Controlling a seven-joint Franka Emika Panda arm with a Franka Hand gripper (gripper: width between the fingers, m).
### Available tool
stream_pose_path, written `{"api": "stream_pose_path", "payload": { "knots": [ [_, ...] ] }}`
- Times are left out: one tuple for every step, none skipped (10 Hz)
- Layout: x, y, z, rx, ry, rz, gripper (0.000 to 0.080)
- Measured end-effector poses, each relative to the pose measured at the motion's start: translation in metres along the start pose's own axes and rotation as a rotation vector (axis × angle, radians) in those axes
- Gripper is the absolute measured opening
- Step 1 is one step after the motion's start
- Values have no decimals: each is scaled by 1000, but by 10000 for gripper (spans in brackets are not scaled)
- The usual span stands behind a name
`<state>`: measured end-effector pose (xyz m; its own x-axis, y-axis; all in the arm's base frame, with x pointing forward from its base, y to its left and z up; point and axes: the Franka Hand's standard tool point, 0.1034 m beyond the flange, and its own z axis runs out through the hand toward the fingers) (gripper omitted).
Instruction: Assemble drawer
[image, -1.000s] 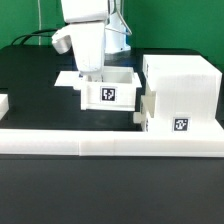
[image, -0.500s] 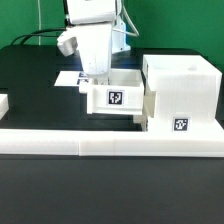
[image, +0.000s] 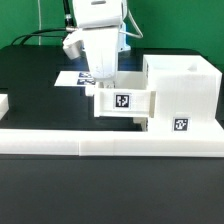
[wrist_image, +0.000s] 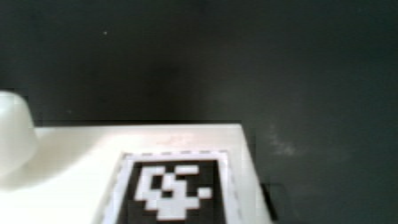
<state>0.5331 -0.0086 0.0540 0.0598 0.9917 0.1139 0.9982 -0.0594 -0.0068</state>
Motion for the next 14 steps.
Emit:
{"api": "stream_pose_path", "payload": {
  "knots": [
    [1, 0, 1, -1, 0, 13, 42],
    [2, 1, 0, -3, -1, 28, 42],
    [2, 1, 0, -3, -2, 38, 42],
    [1, 0, 0, -4, -2, 44, 42],
    [1, 0, 0, -3, -1, 45, 42],
    [1, 0, 0, -3, -1, 45, 42],
    [1, 0, 0, -3, -1, 45, 42],
    [1, 0, 1, -2, -2, 43, 42],
    [2, 0, 1, -3, -3, 41, 42],
    [2, 2, -1, -5, -12, 25, 42],
    [6, 4, 0, -4, -16, 3, 42],
    [9, 6, 1, 9, -17, -10, 42],
    [14, 9, 3, 14, -23, -47, 42],
    [13, 11, 3, 11, -26, -48, 42]
  ]
}}
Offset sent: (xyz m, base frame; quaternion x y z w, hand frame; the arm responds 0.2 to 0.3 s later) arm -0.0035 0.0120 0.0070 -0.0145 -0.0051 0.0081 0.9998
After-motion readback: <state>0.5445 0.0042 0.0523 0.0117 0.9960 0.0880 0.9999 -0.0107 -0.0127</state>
